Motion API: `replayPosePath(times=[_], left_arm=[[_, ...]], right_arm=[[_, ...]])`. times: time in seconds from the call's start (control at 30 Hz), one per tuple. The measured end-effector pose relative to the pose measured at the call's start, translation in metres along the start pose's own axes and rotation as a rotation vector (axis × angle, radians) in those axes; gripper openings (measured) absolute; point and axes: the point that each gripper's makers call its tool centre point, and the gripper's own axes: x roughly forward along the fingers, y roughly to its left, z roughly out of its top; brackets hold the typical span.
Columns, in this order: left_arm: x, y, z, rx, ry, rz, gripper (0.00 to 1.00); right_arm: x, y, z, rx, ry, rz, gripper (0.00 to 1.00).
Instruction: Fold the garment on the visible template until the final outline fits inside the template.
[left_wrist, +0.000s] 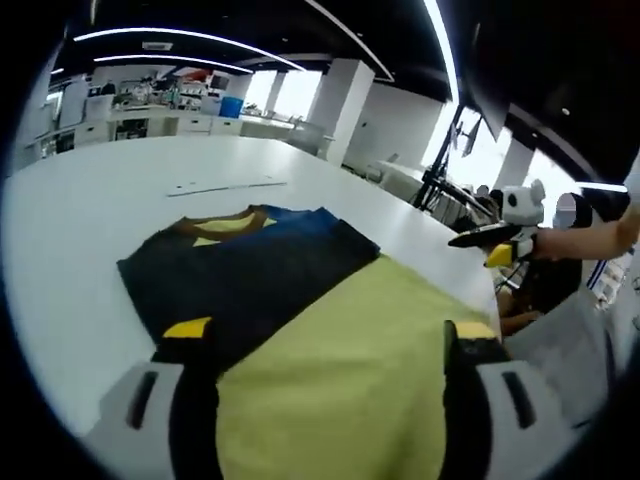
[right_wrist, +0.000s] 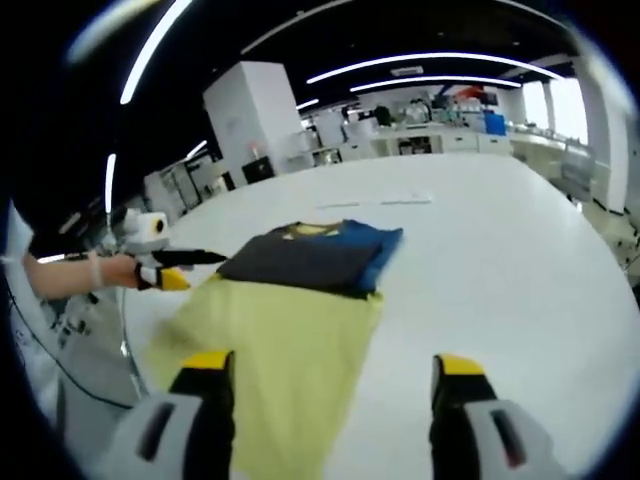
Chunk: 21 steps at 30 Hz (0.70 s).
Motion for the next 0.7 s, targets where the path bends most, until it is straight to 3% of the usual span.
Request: replayPosePath(times=[0.13,0.23,0.7], left_arm=[[-0.023,0.013,-0.012,0.030,0.024,0.031,0.92],[-0.036,0.008,-0.015,0.024,0.025,0.041,0.92],[-0.067,0.009,-0.030,0.023,0.059,0.090,0.86]], right_arm=[[-0.003,0.002,-0.003,-0.017,0.008,0.004,0.80],[-0.003,0.002,-0.002,-0.022,0.008,0.005,0.80],[-0.008,0.005,-0.004,-0.043,0.017,0.023,0.77]])
